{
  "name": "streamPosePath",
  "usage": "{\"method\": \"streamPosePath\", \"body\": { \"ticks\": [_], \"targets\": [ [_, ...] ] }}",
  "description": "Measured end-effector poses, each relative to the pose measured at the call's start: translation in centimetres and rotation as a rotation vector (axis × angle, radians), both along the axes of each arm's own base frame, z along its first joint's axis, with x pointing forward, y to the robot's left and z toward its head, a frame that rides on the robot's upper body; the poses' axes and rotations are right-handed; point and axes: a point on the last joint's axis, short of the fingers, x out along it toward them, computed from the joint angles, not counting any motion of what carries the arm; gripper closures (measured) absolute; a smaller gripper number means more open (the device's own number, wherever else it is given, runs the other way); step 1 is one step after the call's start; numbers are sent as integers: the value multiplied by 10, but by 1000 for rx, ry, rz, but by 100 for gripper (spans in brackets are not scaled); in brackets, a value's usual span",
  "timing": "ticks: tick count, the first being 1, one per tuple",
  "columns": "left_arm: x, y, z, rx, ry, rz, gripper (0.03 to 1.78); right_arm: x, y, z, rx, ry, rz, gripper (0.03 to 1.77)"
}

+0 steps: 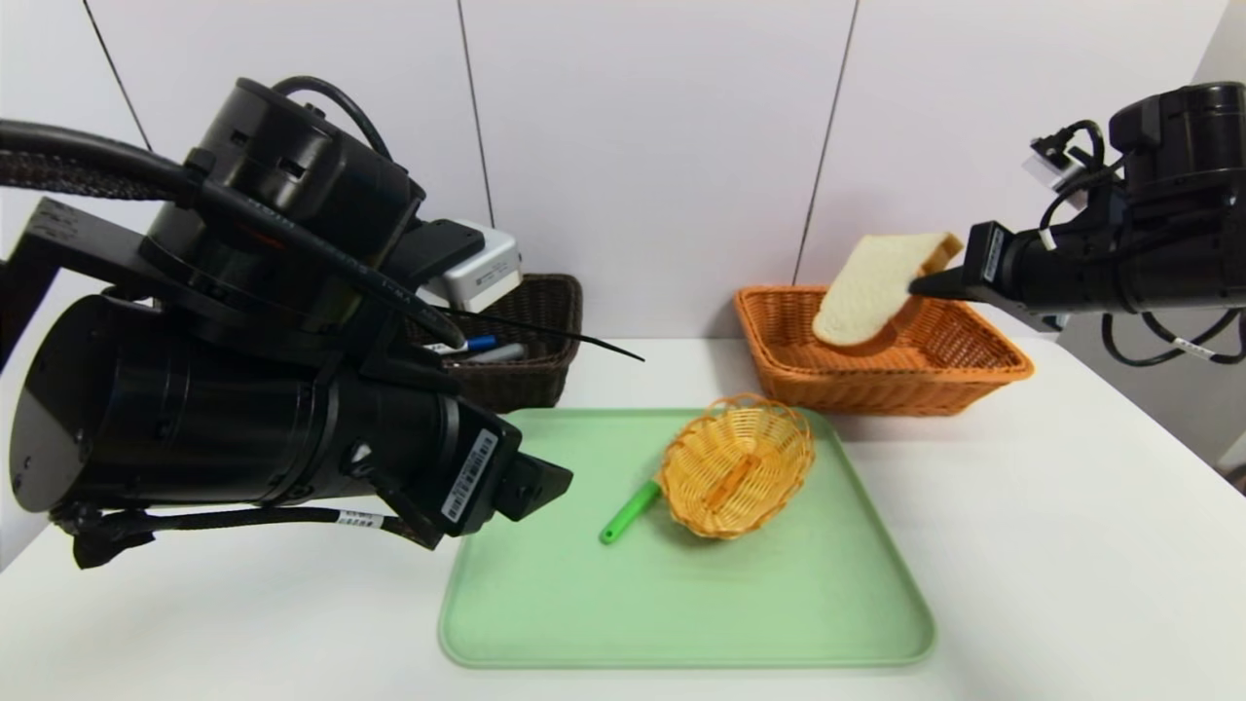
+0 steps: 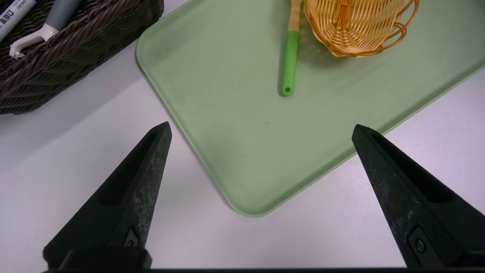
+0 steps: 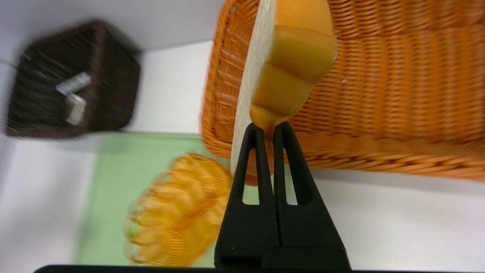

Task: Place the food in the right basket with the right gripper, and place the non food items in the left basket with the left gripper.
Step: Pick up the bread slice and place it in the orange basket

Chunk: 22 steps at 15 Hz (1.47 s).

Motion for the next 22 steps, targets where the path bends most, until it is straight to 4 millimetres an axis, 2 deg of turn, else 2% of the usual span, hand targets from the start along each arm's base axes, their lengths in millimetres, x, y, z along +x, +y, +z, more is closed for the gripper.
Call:
{"method": "streamPosePath", "body": {
  "ticks": [4, 8, 13, 16, 21, 22],
  "targets": [
    [1, -1, 0, -14, -9, 0, 12, 5, -2, -8, -343, -79, 107, 174],
    [2, -2, -2, -24, -17, -3, 12, 11, -5, -3, -342, -96, 90, 174],
    [2, -2, -2, -21, -17, -3, 12, 23, -7, 11, -252, -122, 23, 174],
    [2, -2, -2, -21, -17, -3, 12, 36, -6, 6, -230, -108, 14, 174],
    [2, -2, -3, -21, -15, -3, 12, 57, -4, -16, -217, -53, 12, 174],
    [2, -3, -3, -18, -15, -3, 12, 60, -4, -20, -211, -43, 9, 163]
  ]
}}
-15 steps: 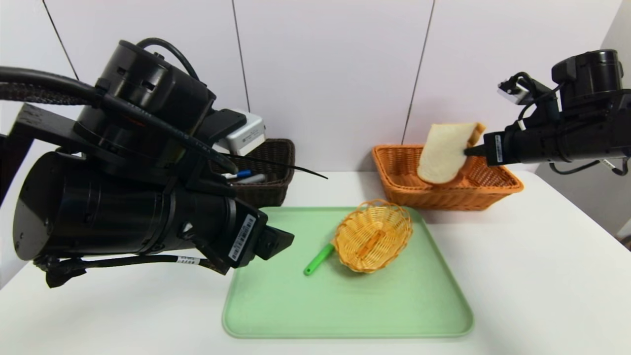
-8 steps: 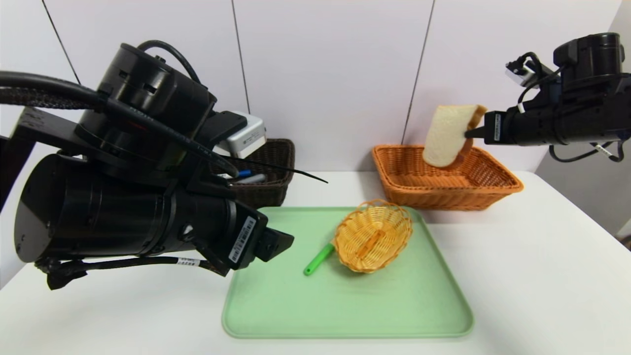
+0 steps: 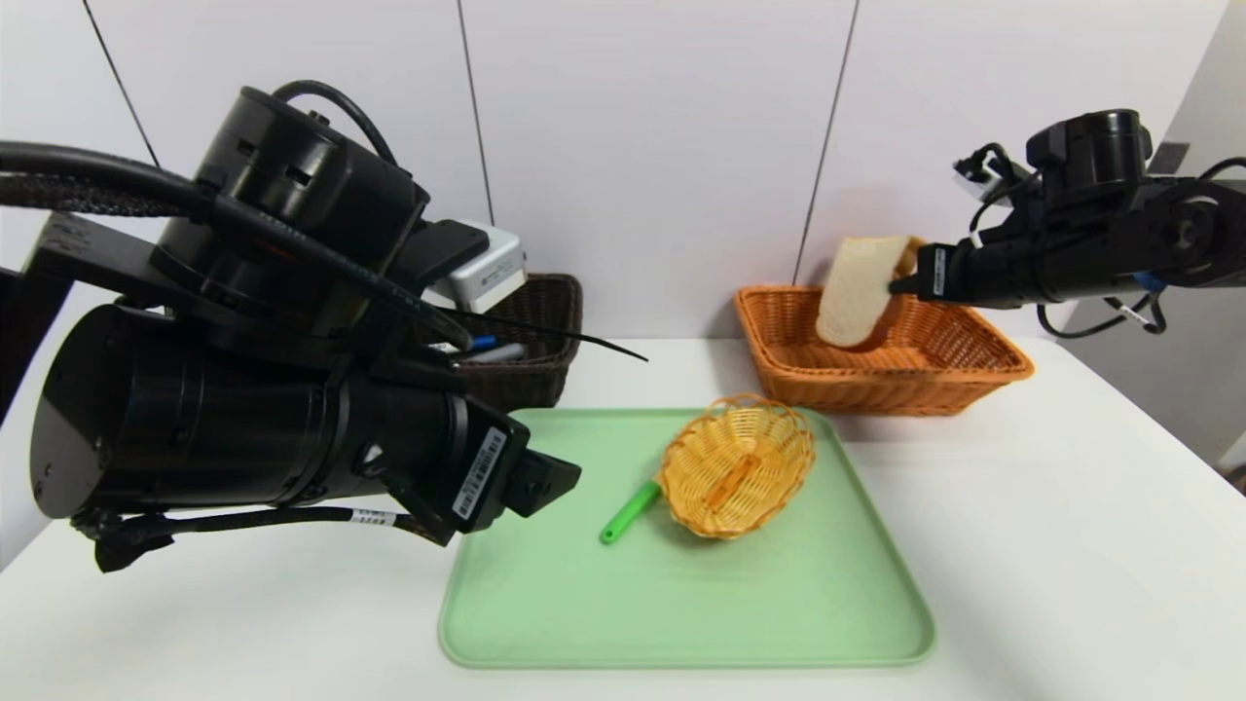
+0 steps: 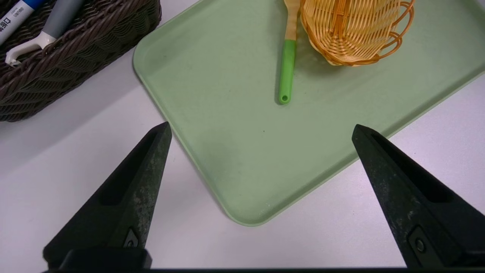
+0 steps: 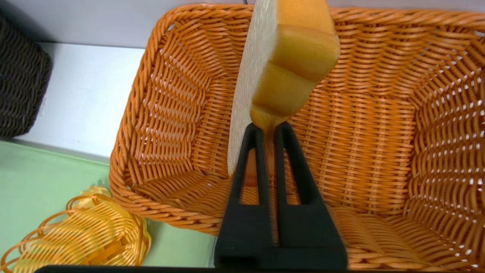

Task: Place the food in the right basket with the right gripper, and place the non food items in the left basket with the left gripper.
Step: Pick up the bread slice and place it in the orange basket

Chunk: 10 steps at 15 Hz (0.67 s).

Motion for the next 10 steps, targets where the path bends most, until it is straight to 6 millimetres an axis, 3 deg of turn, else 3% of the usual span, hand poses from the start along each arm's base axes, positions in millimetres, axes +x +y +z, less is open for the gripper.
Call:
{"method": "streamPosePath", "body": {
  "ticks": [2, 5, 10],
  "targets": [
    [1, -1, -1, 2, 1, 1, 12, 5, 1, -4, 25, 15, -14, 127],
    [2, -2, -1, 2, 1, 1, 12, 9, 2, -5, 33, 18, -15, 89],
    [3, -3, -1, -10, -7, 1, 12, 3, -10, 9, 25, -5, -44, 51]
  ]
}}
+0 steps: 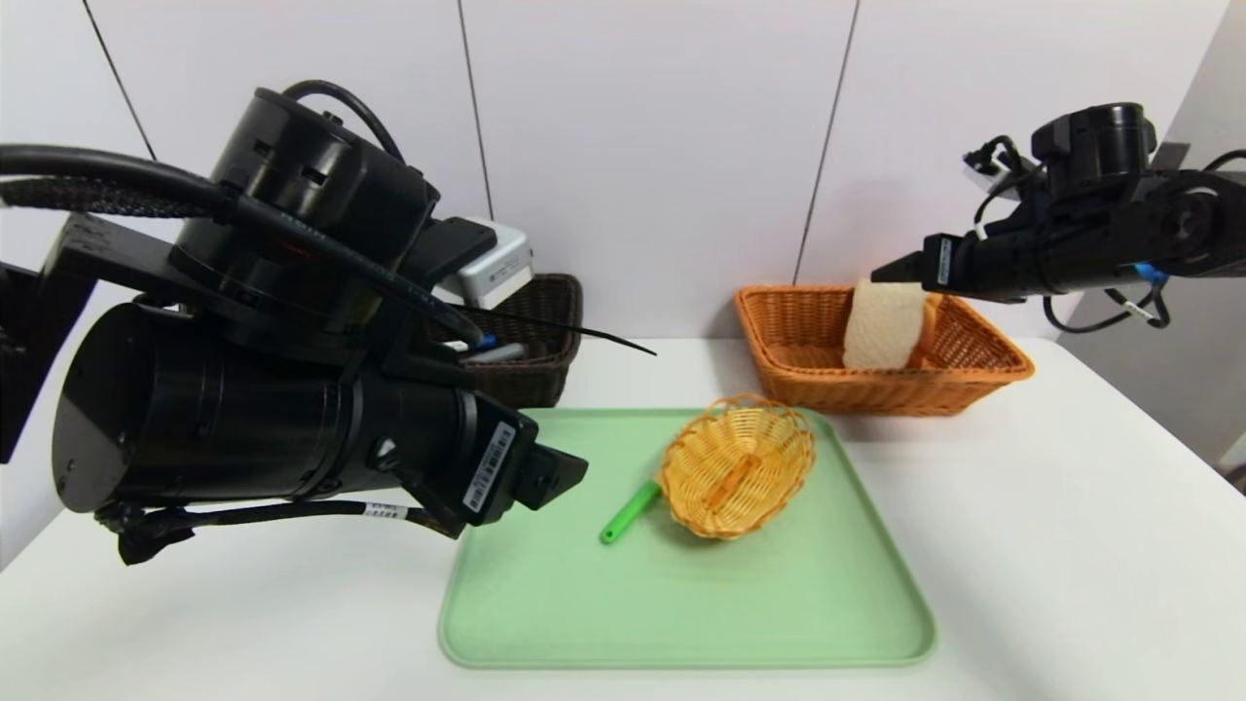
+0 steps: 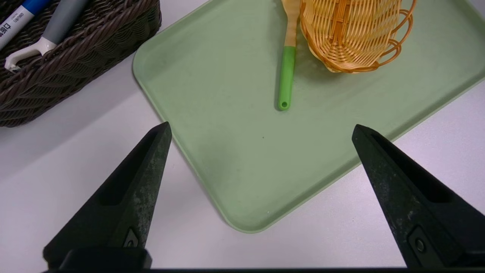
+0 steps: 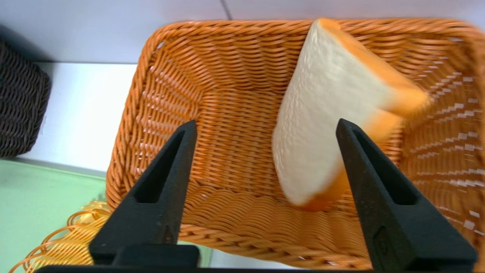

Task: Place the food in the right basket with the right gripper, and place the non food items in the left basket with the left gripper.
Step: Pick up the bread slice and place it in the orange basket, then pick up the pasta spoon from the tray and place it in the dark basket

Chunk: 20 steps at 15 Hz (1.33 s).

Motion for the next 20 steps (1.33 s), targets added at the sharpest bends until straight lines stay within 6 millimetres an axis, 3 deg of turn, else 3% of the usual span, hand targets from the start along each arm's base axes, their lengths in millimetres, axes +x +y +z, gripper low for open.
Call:
{"method": "streamPosePath", "body": {
  "ticks": [6, 9, 16, 20],
  "targets": [
    [0, 0, -1, -2, 0, 0, 12, -37, -37, 38, 10, 0, -98, 29],
    [3, -4, 2, -35, -29, -2, 12, -64, -43, 50, 35, 54, -131, 22],
    [18, -20, 4, -131, -117, -13, 12, -164, -21, 72, 142, 246, 0, 14],
    [24, -27, -2, -120, -106, -17, 12, -219, -3, 75, 192, 294, 133, 12]
  ]
}}
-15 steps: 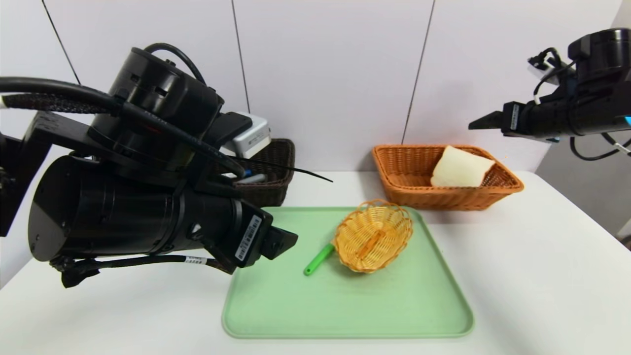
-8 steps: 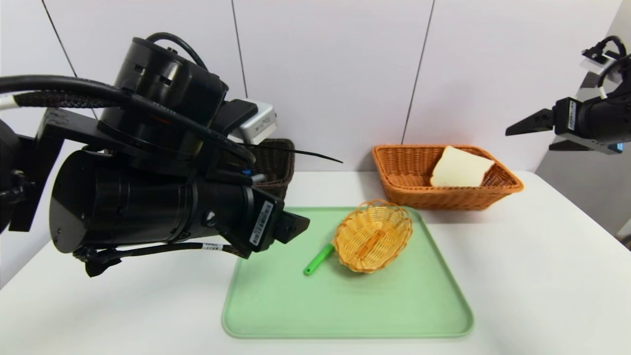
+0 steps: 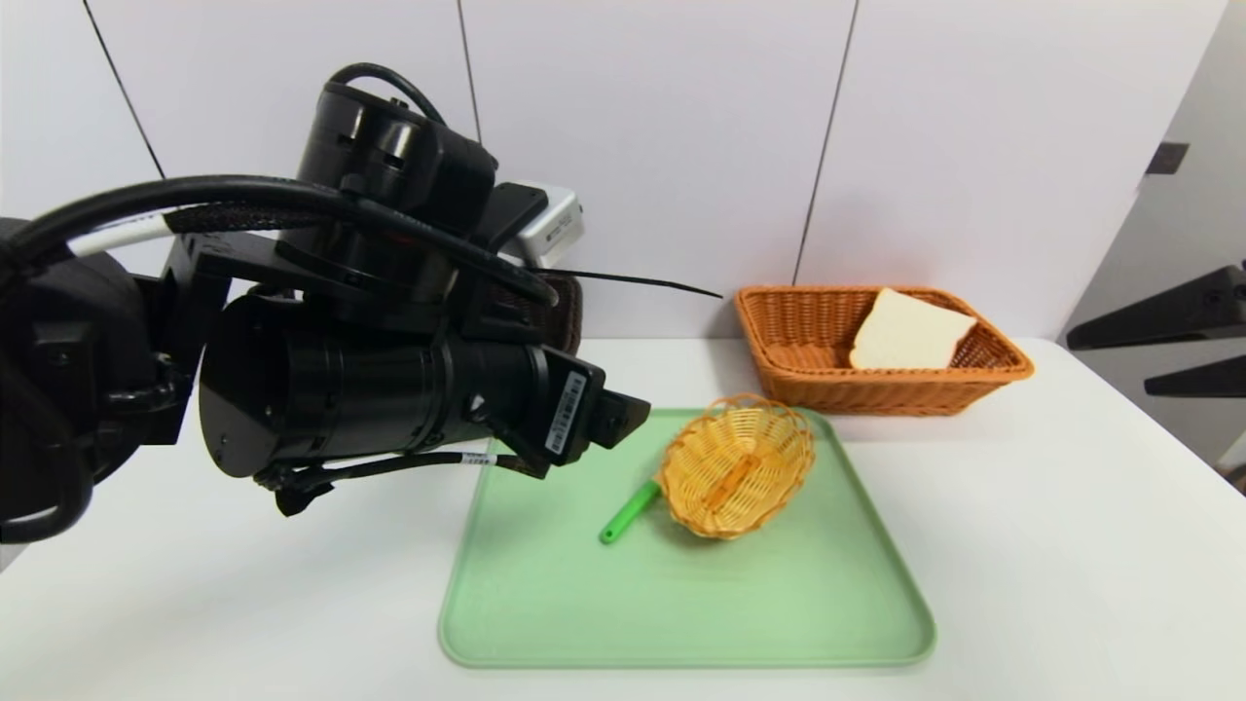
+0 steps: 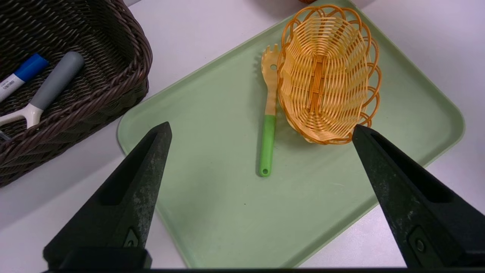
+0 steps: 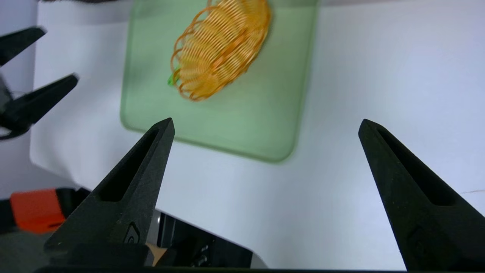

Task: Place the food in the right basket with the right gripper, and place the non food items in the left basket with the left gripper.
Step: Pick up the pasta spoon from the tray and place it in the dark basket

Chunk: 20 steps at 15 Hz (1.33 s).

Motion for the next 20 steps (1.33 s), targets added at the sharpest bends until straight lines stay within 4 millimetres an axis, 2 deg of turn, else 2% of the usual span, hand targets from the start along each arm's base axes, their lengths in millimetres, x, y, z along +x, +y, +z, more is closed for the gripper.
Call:
{"method": "streamPosePath", "body": {
  "ticks": [4, 8, 11, 15, 20],
  "targets": [
    [9, -9, -15, 30, 35, 11, 12, -35, 10, -1, 19, -30, 77, 11],
    [15, -17, -33, 75, 84, -47, 12, -51, 10, -2, 13, -47, 80, 11],
    [16, -18, -43, 156, 69, -117, 12, -56, 10, -5, 14, -42, 72, 11],
    [19, -15, -68, 282, 58, -171, 12, -57, 9, -6, 12, -44, 65, 11],
    [40, -20, -93, 257, 16, -133, 12, -58, 8, -9, 13, -33, 60, 11]
  ]
}}
